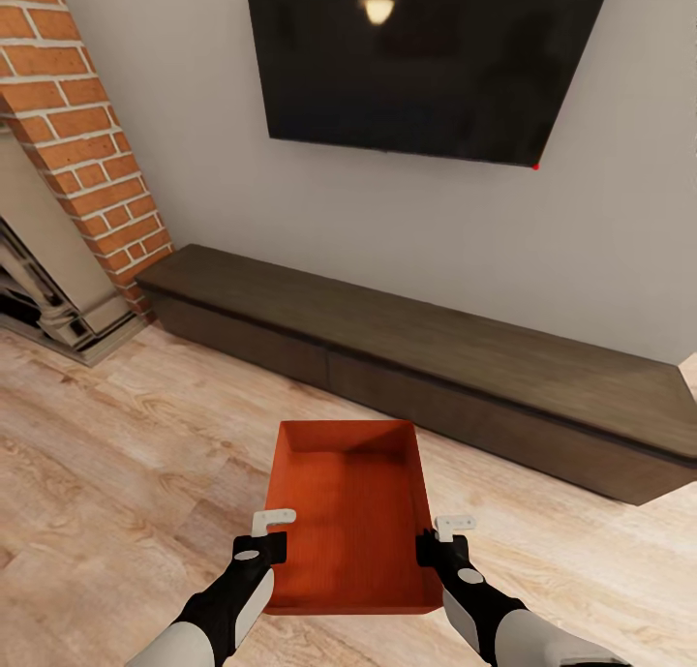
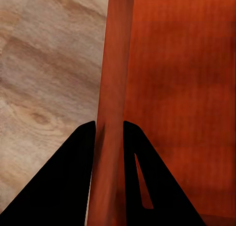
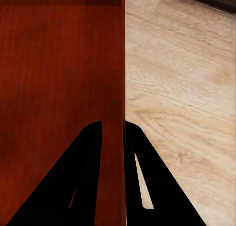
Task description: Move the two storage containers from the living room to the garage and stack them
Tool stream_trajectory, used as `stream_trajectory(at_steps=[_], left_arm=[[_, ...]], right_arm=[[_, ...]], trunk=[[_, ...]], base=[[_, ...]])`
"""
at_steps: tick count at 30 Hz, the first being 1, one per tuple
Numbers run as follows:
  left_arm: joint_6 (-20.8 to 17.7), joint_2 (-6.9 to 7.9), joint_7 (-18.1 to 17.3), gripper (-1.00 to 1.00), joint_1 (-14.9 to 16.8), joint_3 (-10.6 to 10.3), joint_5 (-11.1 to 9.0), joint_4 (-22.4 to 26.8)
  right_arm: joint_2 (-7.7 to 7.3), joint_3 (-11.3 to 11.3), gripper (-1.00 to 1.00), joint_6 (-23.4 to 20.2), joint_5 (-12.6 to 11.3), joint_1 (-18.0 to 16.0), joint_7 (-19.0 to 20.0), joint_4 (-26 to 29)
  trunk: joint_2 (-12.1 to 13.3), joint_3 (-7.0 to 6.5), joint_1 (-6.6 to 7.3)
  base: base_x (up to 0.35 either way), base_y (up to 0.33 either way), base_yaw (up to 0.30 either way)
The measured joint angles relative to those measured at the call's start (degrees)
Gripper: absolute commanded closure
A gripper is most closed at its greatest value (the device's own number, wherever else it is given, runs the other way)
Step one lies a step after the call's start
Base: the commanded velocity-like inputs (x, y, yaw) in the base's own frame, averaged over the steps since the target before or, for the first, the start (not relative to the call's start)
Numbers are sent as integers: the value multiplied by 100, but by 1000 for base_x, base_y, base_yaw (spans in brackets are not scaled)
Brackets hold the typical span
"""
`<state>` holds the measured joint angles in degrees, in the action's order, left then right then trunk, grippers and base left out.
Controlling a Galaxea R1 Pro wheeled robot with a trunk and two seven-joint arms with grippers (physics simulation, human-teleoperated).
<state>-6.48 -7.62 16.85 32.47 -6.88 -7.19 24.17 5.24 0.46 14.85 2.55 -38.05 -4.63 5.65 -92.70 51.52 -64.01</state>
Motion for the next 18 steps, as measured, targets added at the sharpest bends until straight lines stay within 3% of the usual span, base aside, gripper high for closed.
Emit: stream_trajectory(at_steps=[18], left_arm=[[0, 3, -2, 100, 0, -3, -5, -1]], right_arm=[[4, -4, 100, -2, 5, 0, -12, 1]], trunk=[[722, -323, 395]], base=[[0, 0, 0]])
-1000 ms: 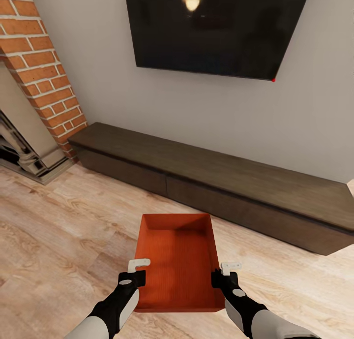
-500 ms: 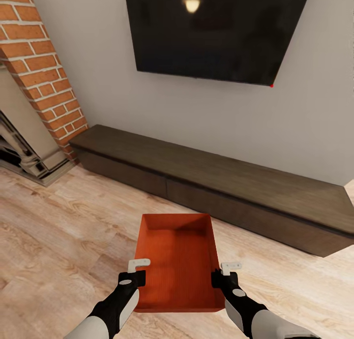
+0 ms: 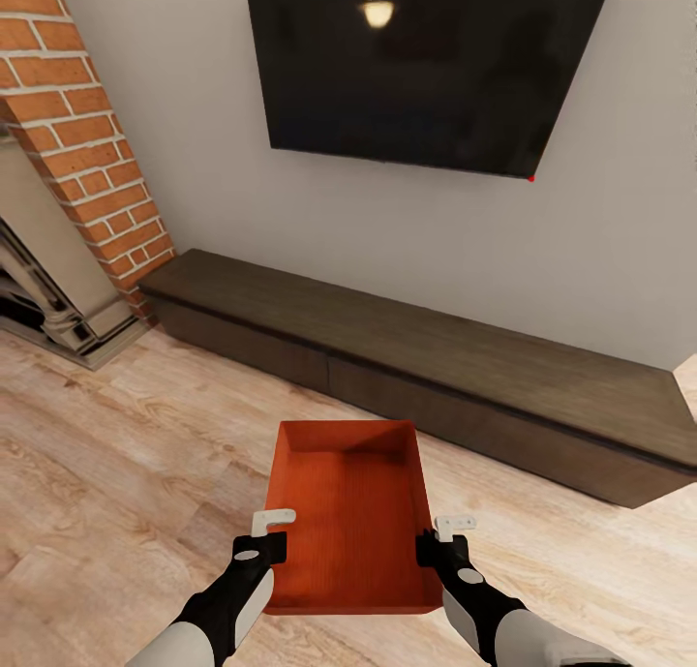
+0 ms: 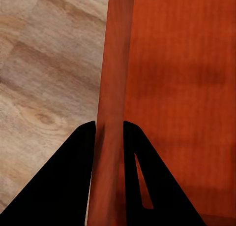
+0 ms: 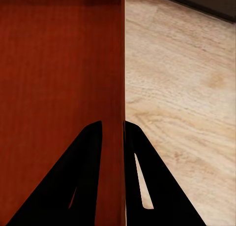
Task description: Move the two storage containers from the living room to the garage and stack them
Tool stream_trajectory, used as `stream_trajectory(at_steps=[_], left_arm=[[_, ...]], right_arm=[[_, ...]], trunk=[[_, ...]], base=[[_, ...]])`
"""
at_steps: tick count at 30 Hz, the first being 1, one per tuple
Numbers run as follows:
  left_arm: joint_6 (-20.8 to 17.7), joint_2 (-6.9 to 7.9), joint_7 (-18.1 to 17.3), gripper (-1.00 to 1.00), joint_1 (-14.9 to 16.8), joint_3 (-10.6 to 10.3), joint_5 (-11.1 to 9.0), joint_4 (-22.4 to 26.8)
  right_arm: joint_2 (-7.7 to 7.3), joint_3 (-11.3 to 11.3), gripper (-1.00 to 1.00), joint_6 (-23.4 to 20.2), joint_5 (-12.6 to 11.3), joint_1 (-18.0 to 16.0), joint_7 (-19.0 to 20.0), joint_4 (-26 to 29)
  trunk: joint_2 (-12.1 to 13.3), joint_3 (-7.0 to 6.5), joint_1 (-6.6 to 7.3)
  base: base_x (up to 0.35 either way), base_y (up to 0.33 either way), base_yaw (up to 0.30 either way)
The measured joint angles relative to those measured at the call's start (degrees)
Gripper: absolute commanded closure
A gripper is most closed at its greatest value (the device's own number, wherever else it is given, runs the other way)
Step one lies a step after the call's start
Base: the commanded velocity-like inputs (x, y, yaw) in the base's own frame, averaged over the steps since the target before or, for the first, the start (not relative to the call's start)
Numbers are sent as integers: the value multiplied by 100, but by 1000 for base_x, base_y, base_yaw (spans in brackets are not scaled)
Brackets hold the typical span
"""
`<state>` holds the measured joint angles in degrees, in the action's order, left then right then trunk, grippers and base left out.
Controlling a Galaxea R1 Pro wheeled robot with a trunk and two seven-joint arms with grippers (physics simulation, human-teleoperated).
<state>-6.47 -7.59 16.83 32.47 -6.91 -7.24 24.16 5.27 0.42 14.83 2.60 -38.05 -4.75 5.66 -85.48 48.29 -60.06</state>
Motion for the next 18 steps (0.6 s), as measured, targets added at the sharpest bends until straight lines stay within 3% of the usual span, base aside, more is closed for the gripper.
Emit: stream_trajectory(at_steps=[18], left_arm=[[2, 8, -2, 100, 0, -7, -9, 1]], right_arm=[[11, -13, 100, 3, 5, 0, -30, 0]], trunk=[[722, -323, 395]], base=[[0, 0, 0]])
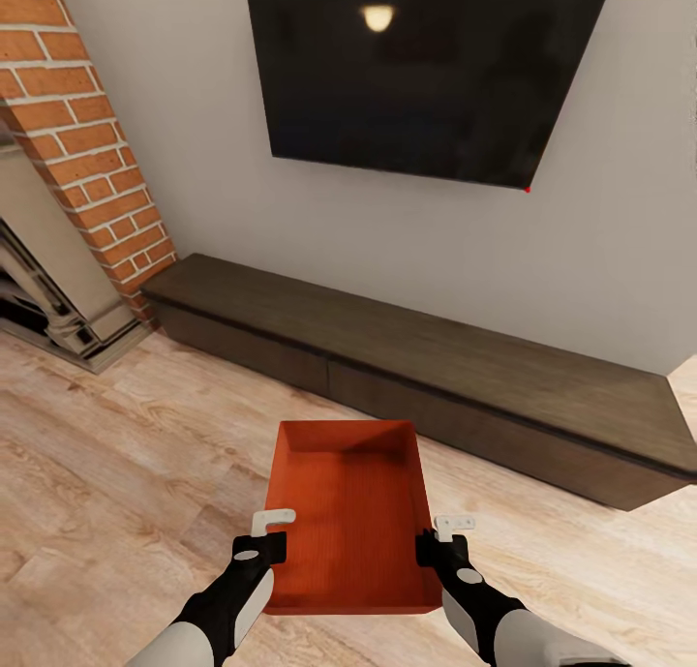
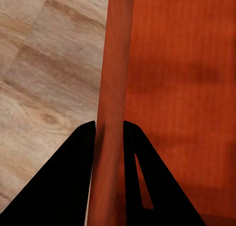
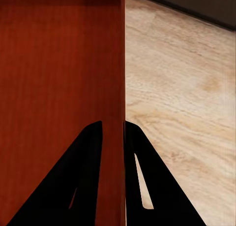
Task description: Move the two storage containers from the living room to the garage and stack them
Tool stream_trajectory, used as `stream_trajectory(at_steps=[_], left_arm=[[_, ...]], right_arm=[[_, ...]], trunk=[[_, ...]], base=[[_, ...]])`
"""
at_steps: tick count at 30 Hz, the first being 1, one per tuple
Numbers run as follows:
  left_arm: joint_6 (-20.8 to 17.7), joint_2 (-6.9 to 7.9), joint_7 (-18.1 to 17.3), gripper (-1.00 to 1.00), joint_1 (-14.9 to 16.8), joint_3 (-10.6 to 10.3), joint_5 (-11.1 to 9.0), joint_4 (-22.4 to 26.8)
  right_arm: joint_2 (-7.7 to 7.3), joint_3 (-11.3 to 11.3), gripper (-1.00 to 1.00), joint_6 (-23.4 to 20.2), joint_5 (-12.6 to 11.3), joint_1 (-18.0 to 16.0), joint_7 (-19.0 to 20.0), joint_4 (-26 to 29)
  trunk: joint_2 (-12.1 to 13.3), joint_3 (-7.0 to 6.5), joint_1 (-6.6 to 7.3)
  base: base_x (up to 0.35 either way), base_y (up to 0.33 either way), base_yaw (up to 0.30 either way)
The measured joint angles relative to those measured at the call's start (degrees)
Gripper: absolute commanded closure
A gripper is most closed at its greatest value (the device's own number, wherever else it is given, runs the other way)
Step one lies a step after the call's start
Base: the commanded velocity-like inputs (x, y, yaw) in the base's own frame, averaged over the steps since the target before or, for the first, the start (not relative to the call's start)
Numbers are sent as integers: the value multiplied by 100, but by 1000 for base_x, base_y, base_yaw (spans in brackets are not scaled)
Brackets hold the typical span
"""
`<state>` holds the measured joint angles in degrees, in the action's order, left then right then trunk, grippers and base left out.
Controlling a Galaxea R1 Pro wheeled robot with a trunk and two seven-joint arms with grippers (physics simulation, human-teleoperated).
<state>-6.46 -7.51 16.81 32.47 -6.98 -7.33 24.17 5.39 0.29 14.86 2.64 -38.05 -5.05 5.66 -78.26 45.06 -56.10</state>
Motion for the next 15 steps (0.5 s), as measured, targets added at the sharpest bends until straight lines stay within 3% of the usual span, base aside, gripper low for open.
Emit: stream_trajectory(at_steps=[15], left_arm=[[-1, -5, 2, 100, 0, 5, 8, 0]], right_arm=[[-4, -2, 100, 0, -3, 0, 2, 0]], trunk=[[602, -269, 330]], base=[[0, 0, 0]])
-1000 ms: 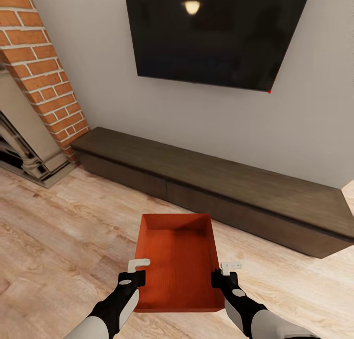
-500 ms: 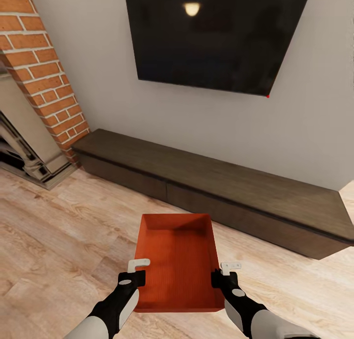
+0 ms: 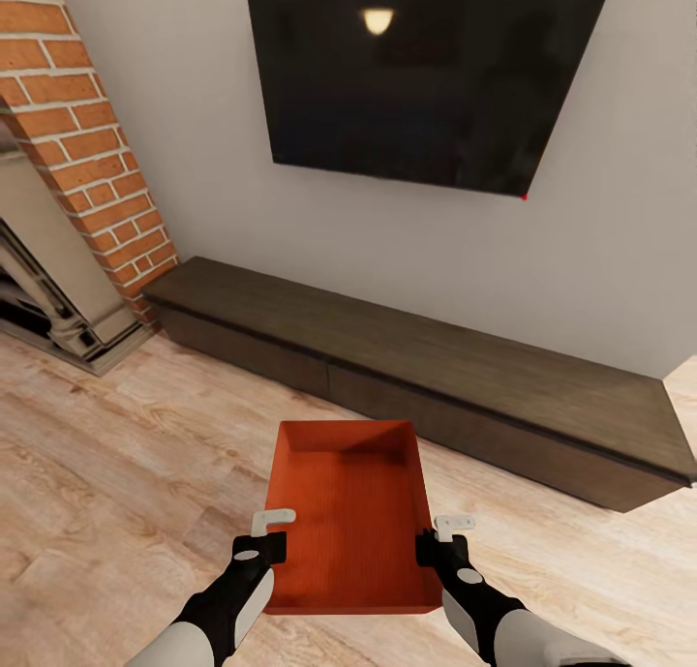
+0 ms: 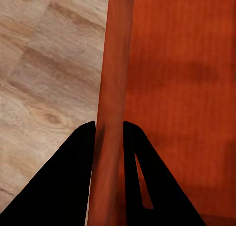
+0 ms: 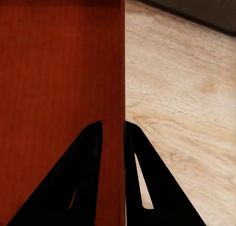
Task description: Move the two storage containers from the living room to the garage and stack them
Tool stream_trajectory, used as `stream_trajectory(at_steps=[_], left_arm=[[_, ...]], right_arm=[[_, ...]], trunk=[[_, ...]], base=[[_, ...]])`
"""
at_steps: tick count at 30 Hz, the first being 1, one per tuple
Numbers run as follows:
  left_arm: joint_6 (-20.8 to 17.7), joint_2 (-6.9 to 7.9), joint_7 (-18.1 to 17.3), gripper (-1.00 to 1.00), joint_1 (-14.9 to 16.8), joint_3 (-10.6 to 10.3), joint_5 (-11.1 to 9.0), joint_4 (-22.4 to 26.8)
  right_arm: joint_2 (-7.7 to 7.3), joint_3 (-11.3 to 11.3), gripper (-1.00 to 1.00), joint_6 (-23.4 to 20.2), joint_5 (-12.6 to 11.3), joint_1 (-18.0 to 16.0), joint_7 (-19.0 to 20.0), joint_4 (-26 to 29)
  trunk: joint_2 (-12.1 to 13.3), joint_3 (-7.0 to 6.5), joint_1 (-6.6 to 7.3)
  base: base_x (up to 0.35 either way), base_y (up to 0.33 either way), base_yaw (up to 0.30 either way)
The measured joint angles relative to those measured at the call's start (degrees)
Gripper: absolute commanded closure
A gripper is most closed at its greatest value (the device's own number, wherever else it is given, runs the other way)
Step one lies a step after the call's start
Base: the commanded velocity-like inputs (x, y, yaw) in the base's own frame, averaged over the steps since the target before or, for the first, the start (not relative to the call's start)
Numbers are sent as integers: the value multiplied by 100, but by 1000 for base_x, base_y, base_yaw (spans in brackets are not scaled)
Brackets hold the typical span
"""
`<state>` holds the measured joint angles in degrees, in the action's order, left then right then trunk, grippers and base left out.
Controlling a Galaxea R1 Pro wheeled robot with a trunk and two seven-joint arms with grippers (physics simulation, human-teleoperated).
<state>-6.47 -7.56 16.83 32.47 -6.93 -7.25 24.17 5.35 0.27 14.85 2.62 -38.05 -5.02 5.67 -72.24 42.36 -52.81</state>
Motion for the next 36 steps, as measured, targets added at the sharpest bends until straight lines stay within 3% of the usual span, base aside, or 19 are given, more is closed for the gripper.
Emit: stream_trajectory(at_steps=[11, 36], left_arm=[[0, 2, 0, 100, 0, -4, -5, 0], [8, 3, -2, 100, 2, -6, 21, 14]], right_arm=[[0, -25, 100, -1, -27, 0, -3, 0], [2, -26, 100, 41, -31, 1, -10, -6]], trunk=[[441, -198, 242], [443, -370, 242]], base=[[0, 0, 0], [0, 0, -52]])
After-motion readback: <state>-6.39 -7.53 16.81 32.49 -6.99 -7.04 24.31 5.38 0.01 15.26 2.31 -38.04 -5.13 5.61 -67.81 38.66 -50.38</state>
